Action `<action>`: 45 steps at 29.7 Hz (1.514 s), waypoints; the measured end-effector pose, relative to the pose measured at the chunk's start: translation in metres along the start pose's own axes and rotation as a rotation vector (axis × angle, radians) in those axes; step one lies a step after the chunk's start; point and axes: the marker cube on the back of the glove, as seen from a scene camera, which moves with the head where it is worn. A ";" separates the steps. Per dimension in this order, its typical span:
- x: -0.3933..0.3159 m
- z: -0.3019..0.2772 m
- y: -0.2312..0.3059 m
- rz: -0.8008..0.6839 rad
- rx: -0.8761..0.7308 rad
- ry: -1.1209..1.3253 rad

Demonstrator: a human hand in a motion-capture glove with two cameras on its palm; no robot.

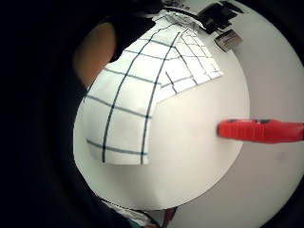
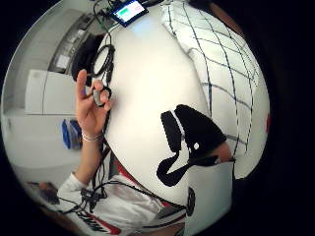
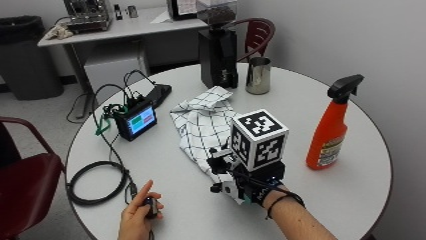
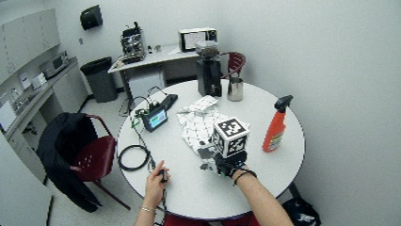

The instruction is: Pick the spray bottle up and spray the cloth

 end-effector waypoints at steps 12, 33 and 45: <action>-0.001 0.003 0.001 -0.006 -0.007 0.001; -0.005 -0.064 0.019 0.042 0.341 -0.321; 0.059 -0.042 0.005 0.316 0.428 -0.612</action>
